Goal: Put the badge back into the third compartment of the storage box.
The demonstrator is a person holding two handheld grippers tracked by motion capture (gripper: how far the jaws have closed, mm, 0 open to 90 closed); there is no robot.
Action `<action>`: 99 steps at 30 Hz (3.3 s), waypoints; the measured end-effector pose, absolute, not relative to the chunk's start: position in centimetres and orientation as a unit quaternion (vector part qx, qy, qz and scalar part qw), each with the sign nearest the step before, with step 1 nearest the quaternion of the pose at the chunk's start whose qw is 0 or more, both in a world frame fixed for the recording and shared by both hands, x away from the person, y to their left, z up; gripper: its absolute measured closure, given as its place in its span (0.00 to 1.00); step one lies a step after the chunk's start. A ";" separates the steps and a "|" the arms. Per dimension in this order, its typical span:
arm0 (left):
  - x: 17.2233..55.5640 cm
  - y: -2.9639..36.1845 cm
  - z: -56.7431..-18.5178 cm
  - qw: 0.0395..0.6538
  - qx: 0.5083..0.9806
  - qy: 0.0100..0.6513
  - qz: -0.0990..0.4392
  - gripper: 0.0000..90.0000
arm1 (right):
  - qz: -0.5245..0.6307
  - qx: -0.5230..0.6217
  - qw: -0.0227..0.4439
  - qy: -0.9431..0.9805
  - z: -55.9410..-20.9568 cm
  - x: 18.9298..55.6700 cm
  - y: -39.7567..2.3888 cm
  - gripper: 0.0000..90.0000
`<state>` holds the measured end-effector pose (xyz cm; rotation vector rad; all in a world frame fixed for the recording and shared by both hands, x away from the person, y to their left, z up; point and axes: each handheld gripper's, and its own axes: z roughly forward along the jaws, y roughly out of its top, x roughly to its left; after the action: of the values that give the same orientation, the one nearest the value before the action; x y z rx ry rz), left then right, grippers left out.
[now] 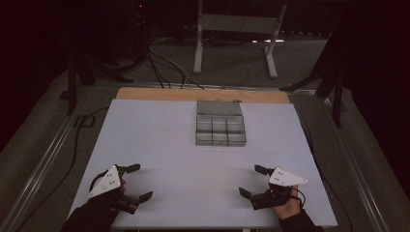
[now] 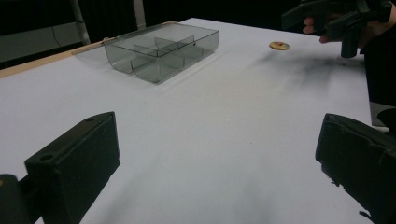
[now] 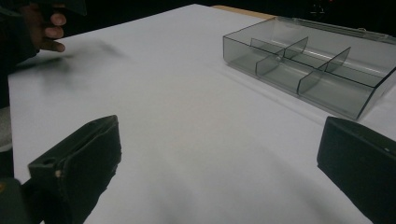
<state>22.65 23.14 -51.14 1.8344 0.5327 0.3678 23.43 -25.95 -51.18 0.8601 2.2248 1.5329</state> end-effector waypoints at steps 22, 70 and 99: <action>22.7 23.2 -51.2 0.568 0.777 0.228 0.149 0.00 | 0.523 0.287 0.138 0.791 -51.1 23.4 -25.6 0.00; 22.8 23.4 -51.1 0.570 0.773 0.236 0.150 0.00 | 0.467 0.438 0.255 0.724 -48.9 24.8 -30.0 0.00; 22.9 23.2 -51.2 0.569 0.774 0.235 0.145 0.00 | 0.357 0.522 0.238 0.737 -51.1 25.8 -32.2 0.00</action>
<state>22.89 23.23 -51.21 1.8183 0.5514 0.3403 25.77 -32.20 -51.14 1.4314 2.0197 0.9774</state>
